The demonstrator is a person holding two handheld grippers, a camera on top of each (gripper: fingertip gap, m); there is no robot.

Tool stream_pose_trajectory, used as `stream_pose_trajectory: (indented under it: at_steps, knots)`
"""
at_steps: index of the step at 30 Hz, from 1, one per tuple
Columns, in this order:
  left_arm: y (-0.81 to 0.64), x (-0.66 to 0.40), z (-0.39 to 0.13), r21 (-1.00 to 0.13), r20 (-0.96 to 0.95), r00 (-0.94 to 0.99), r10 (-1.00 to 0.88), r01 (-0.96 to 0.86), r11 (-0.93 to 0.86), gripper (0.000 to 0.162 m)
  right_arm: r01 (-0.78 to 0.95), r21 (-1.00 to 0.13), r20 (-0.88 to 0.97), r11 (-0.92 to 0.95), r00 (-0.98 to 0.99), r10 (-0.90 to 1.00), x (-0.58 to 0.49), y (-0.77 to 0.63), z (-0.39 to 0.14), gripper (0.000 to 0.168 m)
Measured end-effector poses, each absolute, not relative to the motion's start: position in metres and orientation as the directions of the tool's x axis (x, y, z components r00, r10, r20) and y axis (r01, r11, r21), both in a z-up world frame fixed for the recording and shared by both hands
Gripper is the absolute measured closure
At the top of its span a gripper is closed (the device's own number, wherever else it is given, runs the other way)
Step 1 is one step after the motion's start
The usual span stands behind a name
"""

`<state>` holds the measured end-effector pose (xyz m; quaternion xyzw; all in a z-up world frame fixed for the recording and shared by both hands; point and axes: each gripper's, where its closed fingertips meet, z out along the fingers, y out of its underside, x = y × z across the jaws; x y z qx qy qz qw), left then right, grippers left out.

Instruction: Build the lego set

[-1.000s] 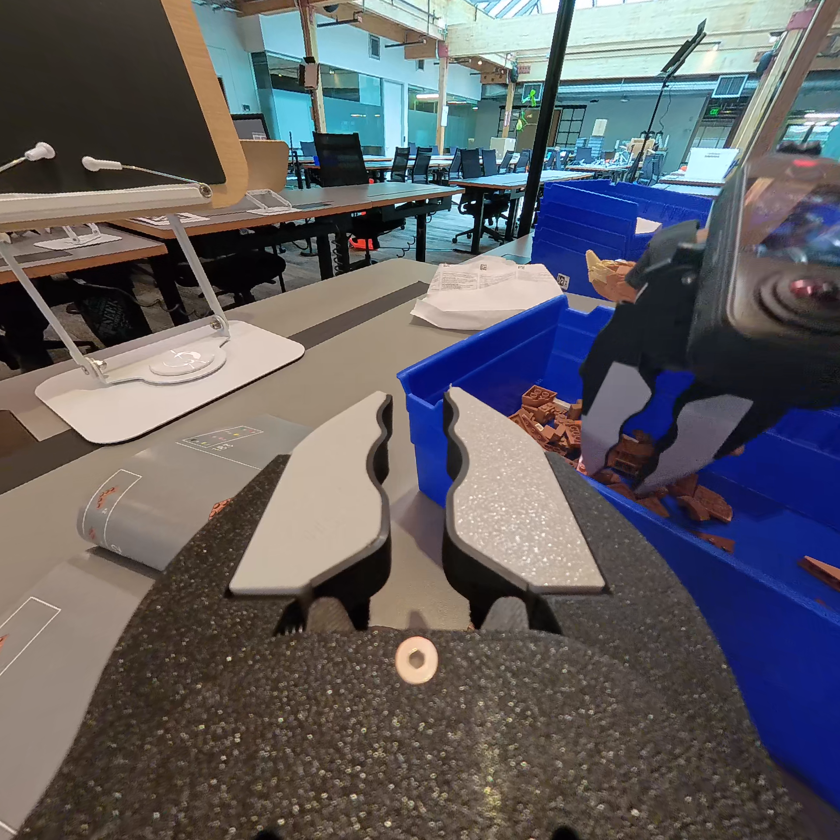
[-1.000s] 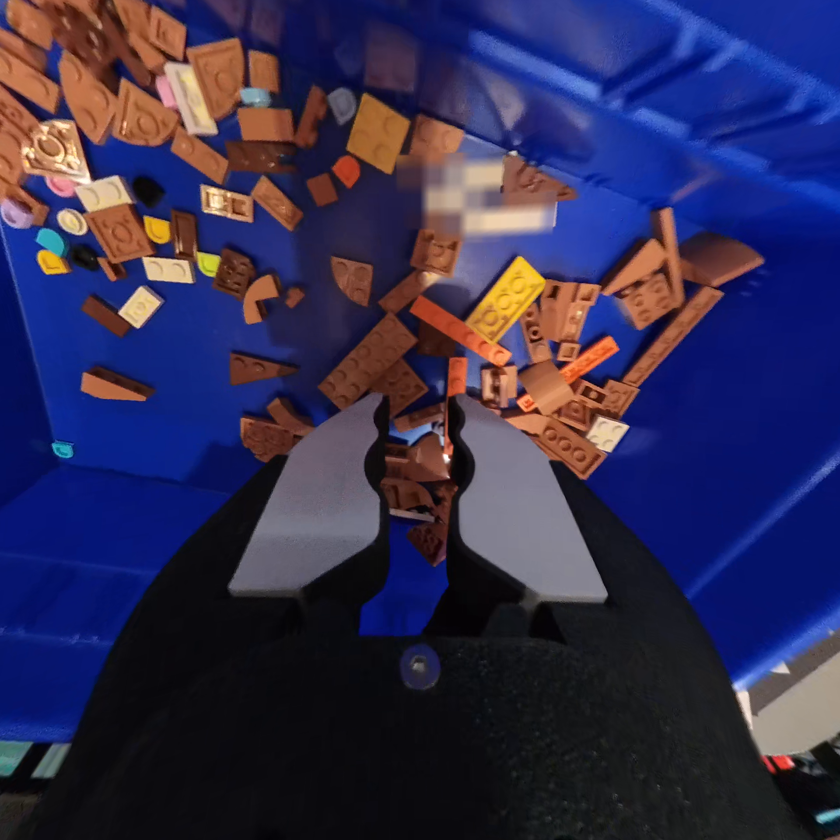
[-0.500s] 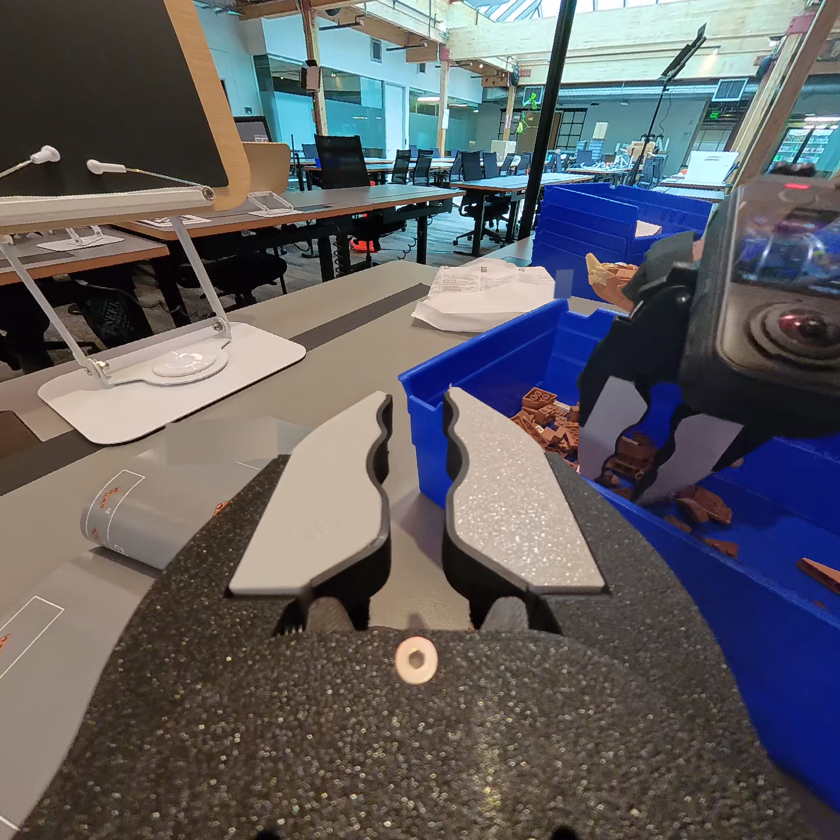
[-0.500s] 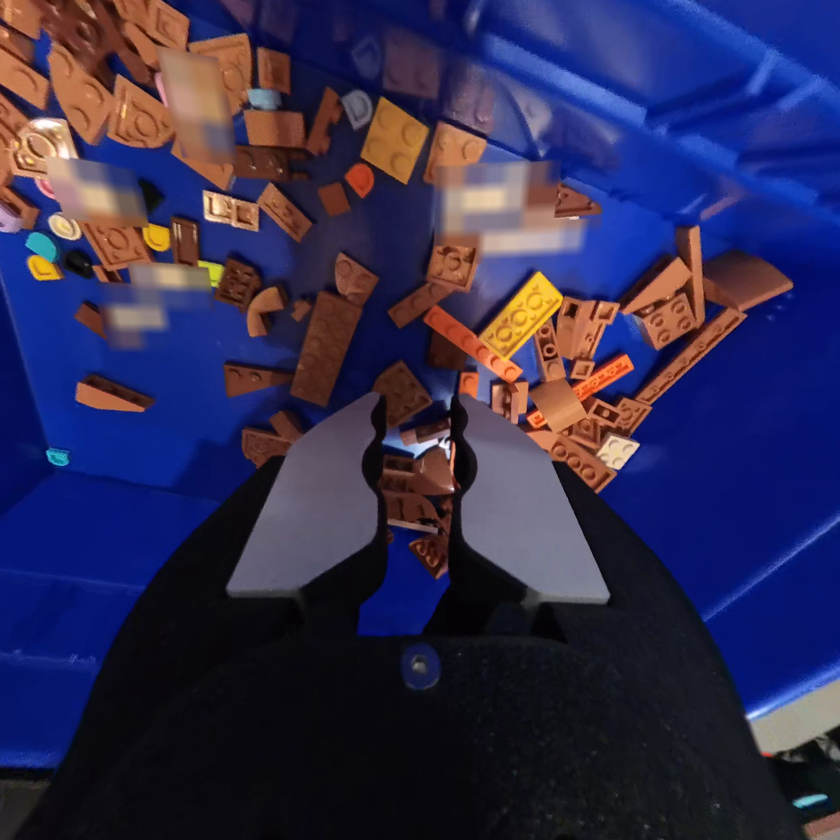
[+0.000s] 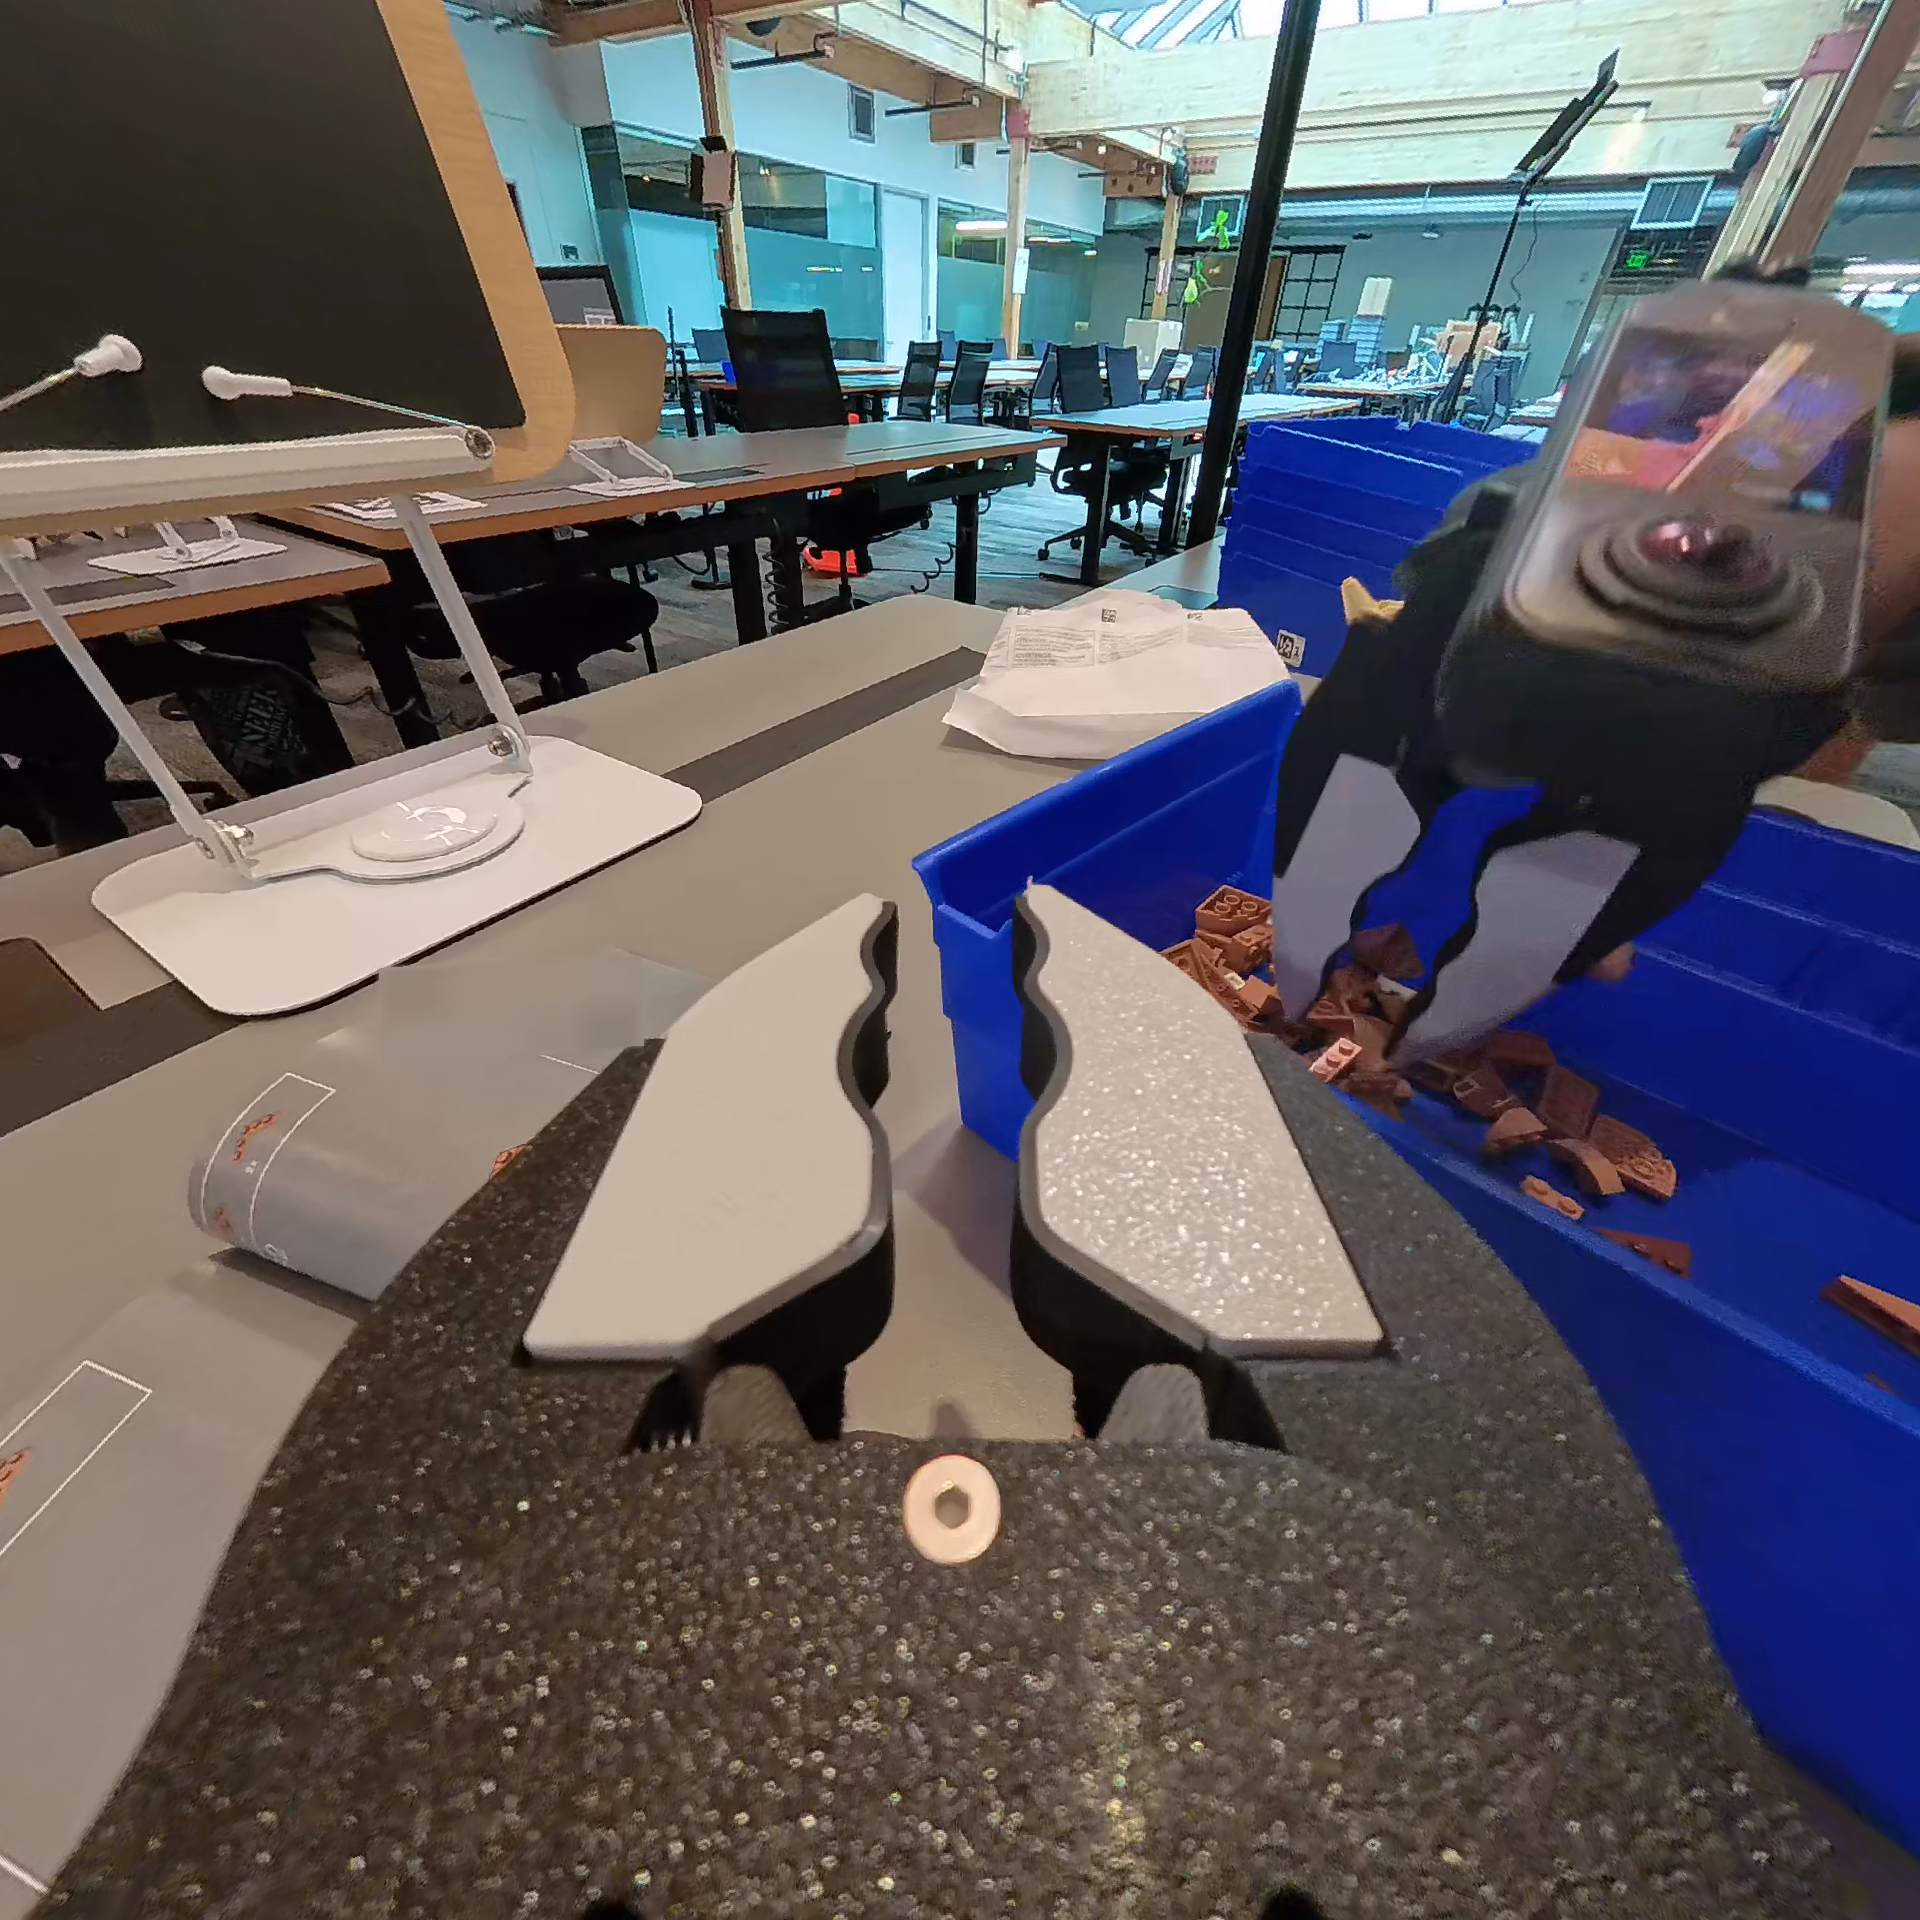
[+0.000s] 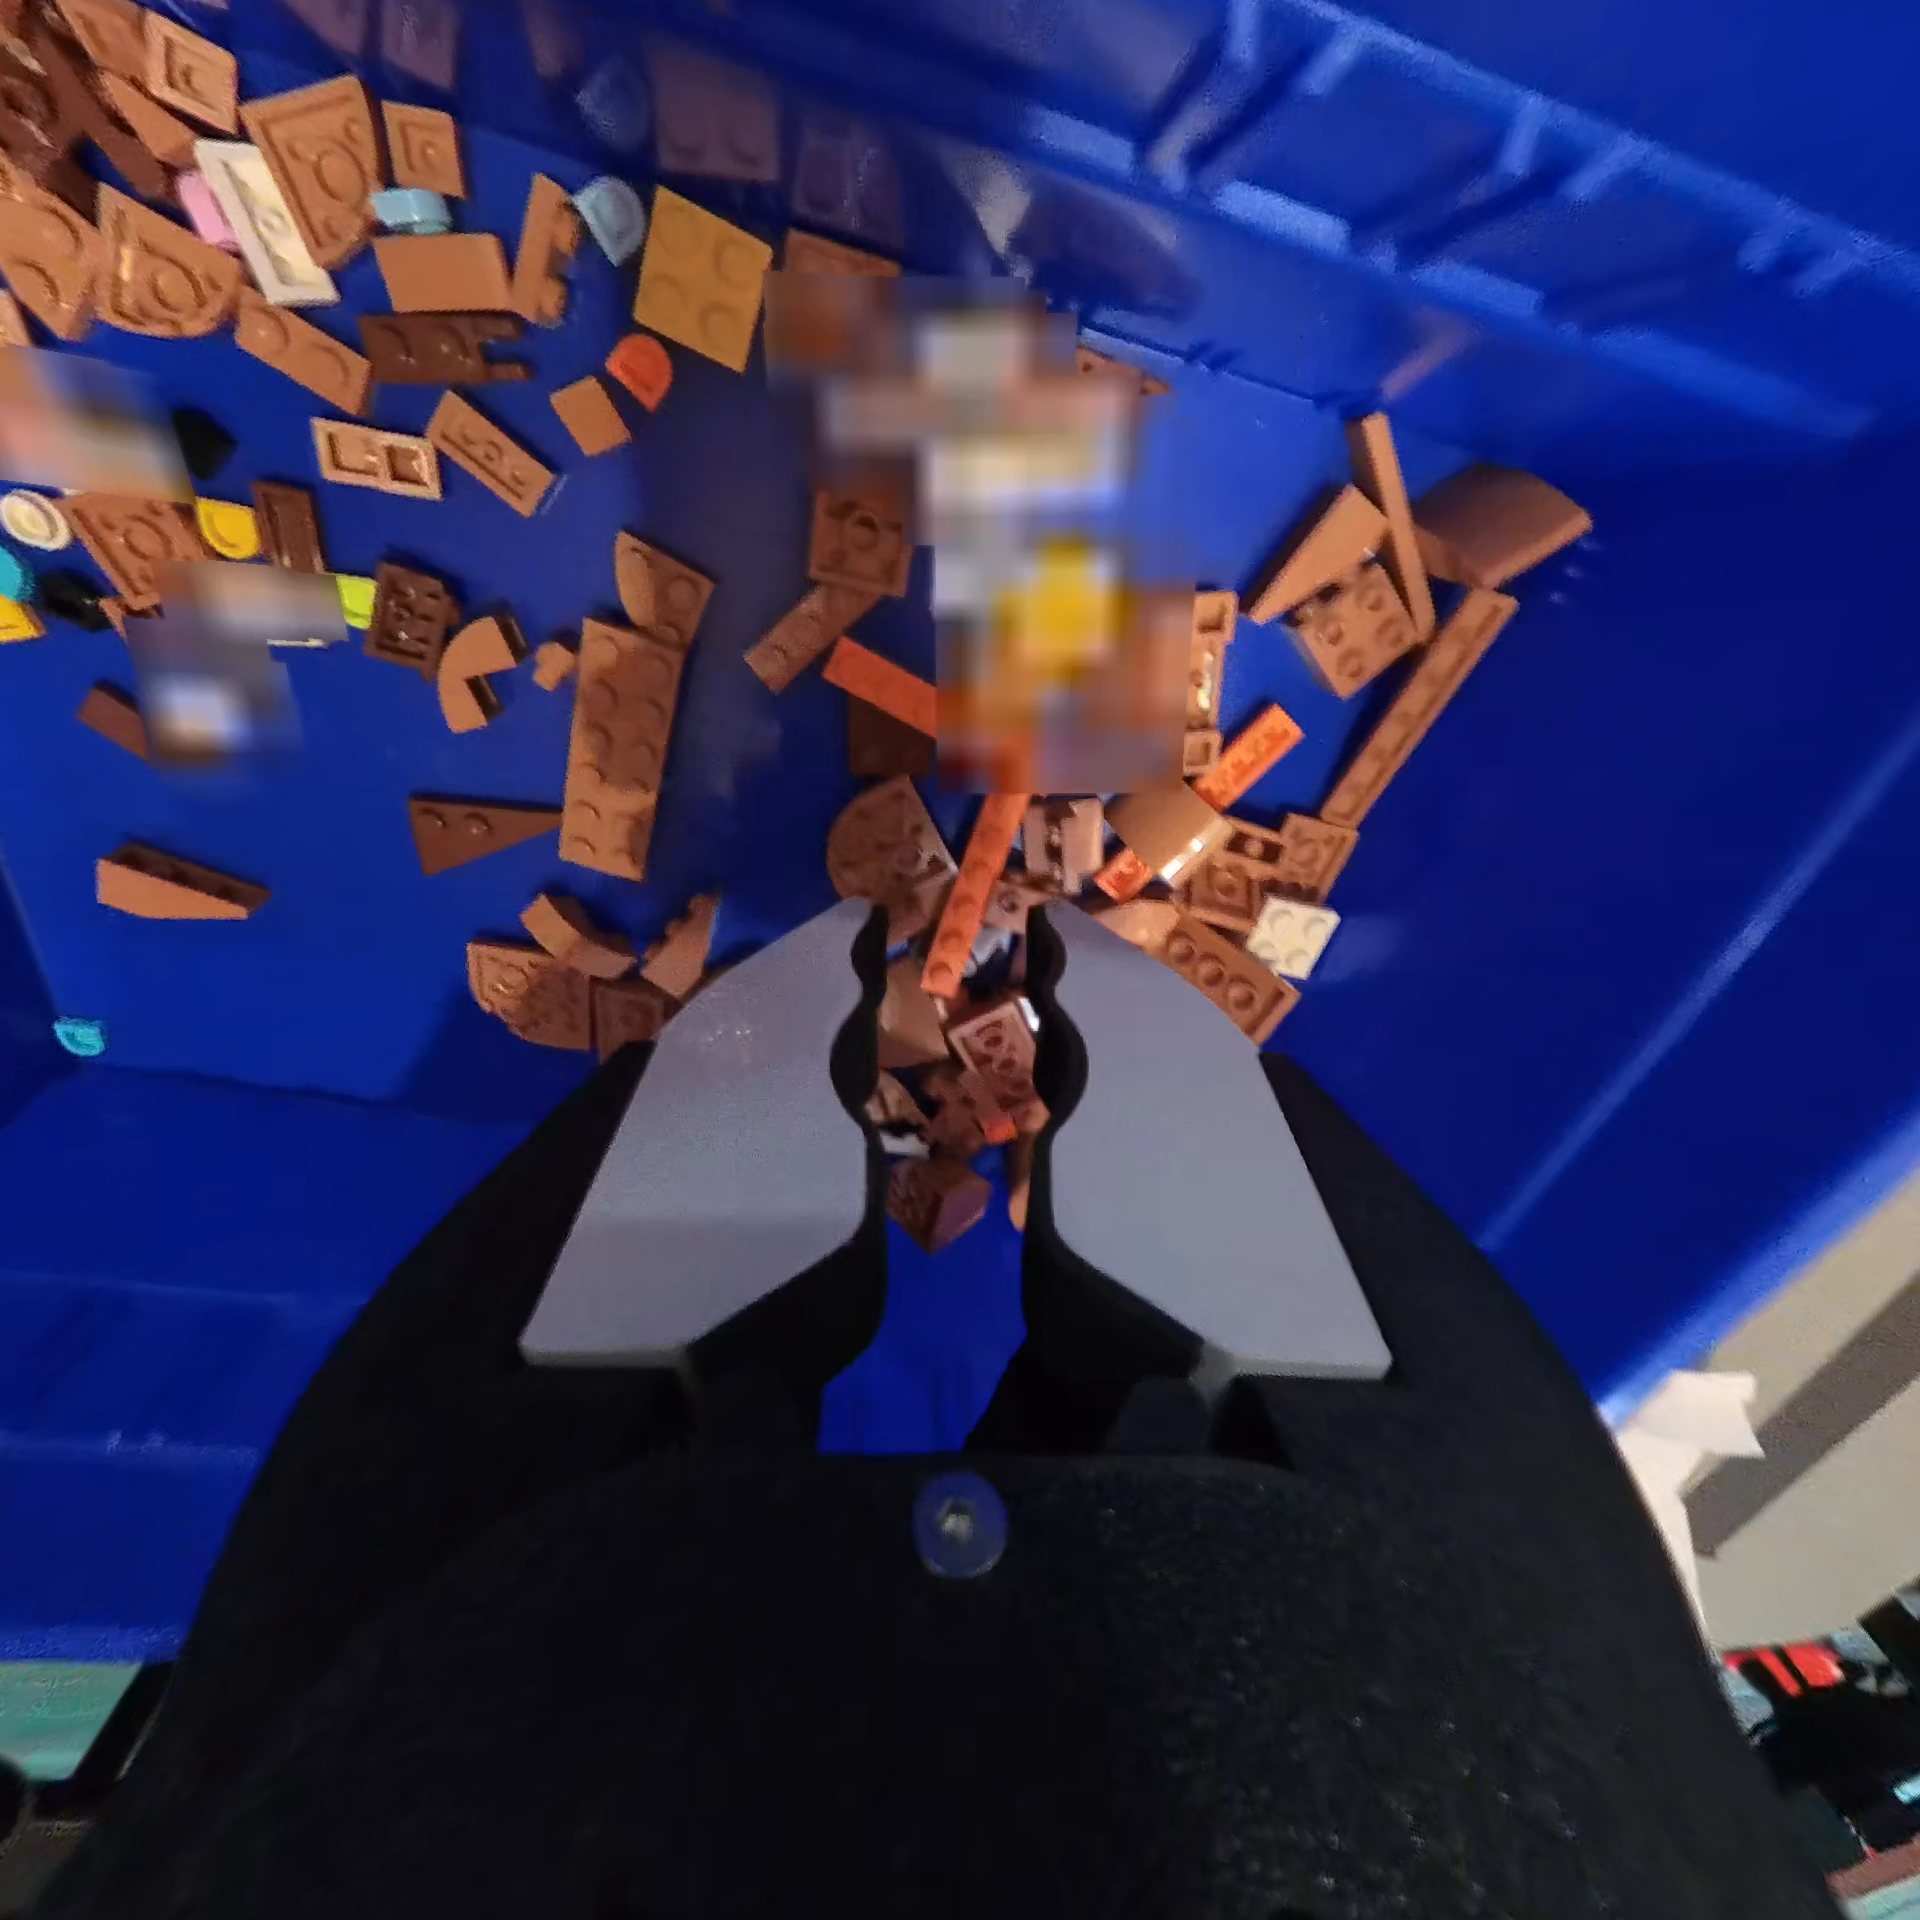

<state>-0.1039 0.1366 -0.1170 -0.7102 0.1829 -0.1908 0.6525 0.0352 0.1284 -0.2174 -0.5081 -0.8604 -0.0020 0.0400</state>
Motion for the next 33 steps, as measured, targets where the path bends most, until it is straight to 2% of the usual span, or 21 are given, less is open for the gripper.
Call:
stream_pose_trajectory:
  at_steps: [4,11,16,33]
  knots:
    - [0.136,-0.102,-0.116,-0.997,0.028,0.858,-0.513,-0.013,-0.077,0.141,0.875,-0.018,0.072,0.484,-0.482,0.873,0.044,0.137,-0.210,0.144]
    - [0.137,-0.102,-0.118,-0.997,0.027,0.859,-0.510,-0.017,-0.081,0.141,0.832,0.113,0.034,0.543,-0.550,0.835,0.057,0.132,-0.238,0.145]
    - [0.136,-0.102,-0.117,-0.997,0.027,0.859,-0.511,-0.016,-0.079,0.141,0.830,0.048,0.052,0.556,-0.558,0.828,0.039,0.126,-0.237,0.147]
    - [0.133,-0.098,-0.111,-0.999,0.011,0.856,-0.517,-0.017,-0.049,0.141,0.902,0.052,0.196,0.430,-0.431,0.881,0.052,0.166,-0.191,0.147]
